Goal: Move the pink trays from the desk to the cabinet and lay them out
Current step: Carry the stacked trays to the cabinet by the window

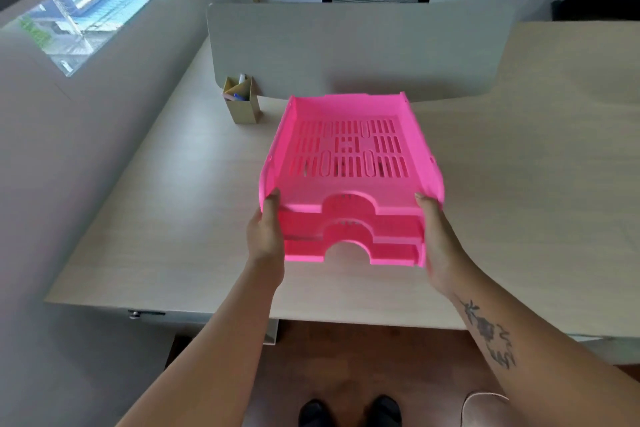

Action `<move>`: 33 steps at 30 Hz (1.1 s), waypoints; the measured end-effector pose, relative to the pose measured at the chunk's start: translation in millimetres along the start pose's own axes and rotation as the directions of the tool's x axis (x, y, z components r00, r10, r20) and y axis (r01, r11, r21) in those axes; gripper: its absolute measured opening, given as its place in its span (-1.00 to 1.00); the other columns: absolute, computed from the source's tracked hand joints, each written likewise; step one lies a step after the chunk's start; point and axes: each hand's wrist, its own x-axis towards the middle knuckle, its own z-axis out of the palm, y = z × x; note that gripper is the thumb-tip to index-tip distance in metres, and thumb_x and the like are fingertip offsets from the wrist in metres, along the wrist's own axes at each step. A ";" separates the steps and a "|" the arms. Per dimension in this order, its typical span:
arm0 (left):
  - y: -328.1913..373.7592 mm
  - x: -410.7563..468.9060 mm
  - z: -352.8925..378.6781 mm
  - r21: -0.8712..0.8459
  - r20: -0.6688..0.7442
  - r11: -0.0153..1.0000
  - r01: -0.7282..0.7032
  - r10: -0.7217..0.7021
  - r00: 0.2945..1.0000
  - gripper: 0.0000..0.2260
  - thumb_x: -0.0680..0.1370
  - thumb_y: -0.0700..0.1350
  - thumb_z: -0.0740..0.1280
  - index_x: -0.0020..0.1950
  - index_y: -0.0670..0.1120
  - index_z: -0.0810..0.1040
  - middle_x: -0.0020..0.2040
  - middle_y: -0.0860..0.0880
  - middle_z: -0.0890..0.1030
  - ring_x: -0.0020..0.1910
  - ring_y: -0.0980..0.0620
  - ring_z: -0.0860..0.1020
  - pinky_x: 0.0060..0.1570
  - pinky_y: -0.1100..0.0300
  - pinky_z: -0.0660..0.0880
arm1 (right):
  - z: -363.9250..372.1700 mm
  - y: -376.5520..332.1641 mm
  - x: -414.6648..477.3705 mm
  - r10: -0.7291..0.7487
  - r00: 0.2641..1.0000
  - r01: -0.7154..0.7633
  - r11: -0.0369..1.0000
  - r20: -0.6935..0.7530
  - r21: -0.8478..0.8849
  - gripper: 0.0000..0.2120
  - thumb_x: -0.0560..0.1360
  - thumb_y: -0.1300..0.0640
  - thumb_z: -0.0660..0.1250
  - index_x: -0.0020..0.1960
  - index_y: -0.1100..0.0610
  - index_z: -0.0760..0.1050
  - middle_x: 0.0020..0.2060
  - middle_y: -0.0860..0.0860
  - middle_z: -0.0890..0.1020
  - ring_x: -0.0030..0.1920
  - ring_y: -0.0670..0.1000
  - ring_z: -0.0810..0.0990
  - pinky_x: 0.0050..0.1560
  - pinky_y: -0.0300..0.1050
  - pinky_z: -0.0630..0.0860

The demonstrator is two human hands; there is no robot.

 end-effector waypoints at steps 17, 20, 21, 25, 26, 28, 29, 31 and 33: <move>47.6 -134.6 -124.9 -0.194 -0.707 0.938 -0.287 0.069 0.704 -0.69 0.47 0.24 0.28 -0.14 0.02 0.61 -0.02 -0.19 0.69 0.00 -0.20 0.66 0.06 -0.18 0.58 | 155.6 -55.2 -38.8 -0.058 0.736 0.165 0.982 0.674 -0.096 -0.37 0.28 -0.46 0.26 0.24 -0.16 0.53 0.11 0.10 0.70 0.08 0.18 0.70 0.17 0.37 0.55; 29.6 -205.7 -150.5 -0.193 -0.840 0.925 -0.328 0.017 0.542 -0.66 0.48 0.23 0.26 -0.11 -0.02 0.63 0.00 -0.21 0.69 0.00 -0.22 0.66 0.06 -0.19 0.58 | 184.2 -32.1 -80.3 0.037 0.582 0.153 0.976 0.812 -0.154 -0.37 0.28 -0.48 0.28 0.25 -0.21 0.52 0.14 0.07 0.69 0.12 0.16 0.68 0.15 0.33 0.58; 22.9 -231.0 -158.3 -0.191 -0.873 0.919 -0.345 0.002 0.487 -0.66 0.50 0.22 0.26 -0.10 -0.02 0.64 -0.03 -0.19 0.70 -0.02 -0.20 0.66 0.05 -0.16 0.57 | 192.8 -21.9 -97.0 0.069 0.527 0.151 0.973 0.847 -0.173 -0.36 0.29 -0.49 0.28 0.26 -0.21 0.51 0.14 0.07 0.68 0.13 0.15 0.67 0.14 0.33 0.58; -5.1 -336.6 -185.7 -0.142 -0.963 0.902 -0.407 -0.031 0.268 -0.68 0.52 0.22 0.26 -0.12 0.01 0.63 -0.17 -0.10 0.68 -0.17 -0.09 0.66 -0.16 0.05 0.61 | 220.3 22.4 -182.7 0.174 0.290 0.152 0.962 0.941 -0.225 -0.40 0.33 -0.45 0.29 0.29 -0.20 0.51 0.14 0.08 0.70 0.12 0.18 0.69 0.10 0.37 0.58; -13.0 -363.8 -192.2 -0.140 -0.975 0.901 -0.410 -0.053 0.215 -0.64 0.51 0.23 0.25 -0.10 -0.04 0.63 -0.17 -0.10 0.69 -0.19 -0.09 0.66 -0.21 0.08 0.60 | 224.2 33.1 -209.0 0.194 0.225 0.159 0.960 0.955 -0.232 -0.39 0.34 -0.45 0.29 0.30 -0.20 0.50 0.15 0.09 0.69 0.13 0.18 0.68 0.11 0.38 0.57; -29.0 -416.3 -205.7 -0.134 -0.989 0.891 -0.434 -0.092 0.118 -0.55 0.48 0.26 0.25 -0.02 -0.10 0.65 -0.07 -0.16 0.71 -0.11 -0.16 0.68 -0.12 -0.03 0.64 | 227.8 52.4 -262.3 0.211 0.099 0.178 0.958 0.972 -0.226 -0.35 0.30 -0.50 0.30 0.31 -0.24 0.48 0.20 0.08 0.67 0.19 0.20 0.64 0.16 0.41 0.53; -36.2 -441.4 -211.8 -0.125 -0.992 0.885 -0.449 -0.102 0.074 -0.55 0.48 0.25 0.26 0.01 -0.10 0.66 -0.03 -0.19 0.71 -0.07 -0.19 0.69 -0.05 -0.11 0.64 | 227.7 62.1 -287.8 0.214 0.046 0.193 0.956 0.976 -0.219 -0.32 0.28 -0.52 0.31 0.31 -0.25 0.47 0.22 0.08 0.65 0.21 0.20 0.63 0.16 0.42 0.52; -50.9 -489.8 -223.7 -0.094 -0.994 0.879 -0.467 -0.111 -0.009 -0.59 0.50 0.23 0.26 0.03 -0.07 0.66 -0.02 -0.20 0.71 -0.06 -0.20 0.69 -0.07 -0.11 0.64 | 226.6 82.8 -335.6 0.197 -0.050 0.217 0.959 0.979 -0.182 -0.31 0.30 -0.50 0.31 0.33 -0.20 0.47 0.20 0.09 0.66 0.17 0.21 0.66 0.07 0.39 0.58; -64.6 -533.7 -232.8 -0.065 -0.992 0.874 -0.481 -0.110 -0.066 -0.62 0.52 0.23 0.25 0.04 -0.03 0.65 -0.03 -0.16 0.72 -0.09 -0.16 0.70 -0.17 0.00 0.64 | 221.6 102.6 -379.2 0.188 -0.157 0.217 0.964 0.970 -0.152 -0.31 0.34 -0.46 0.31 0.35 -0.12 0.48 0.16 0.13 0.69 0.09 0.21 0.71 -0.02 0.35 0.63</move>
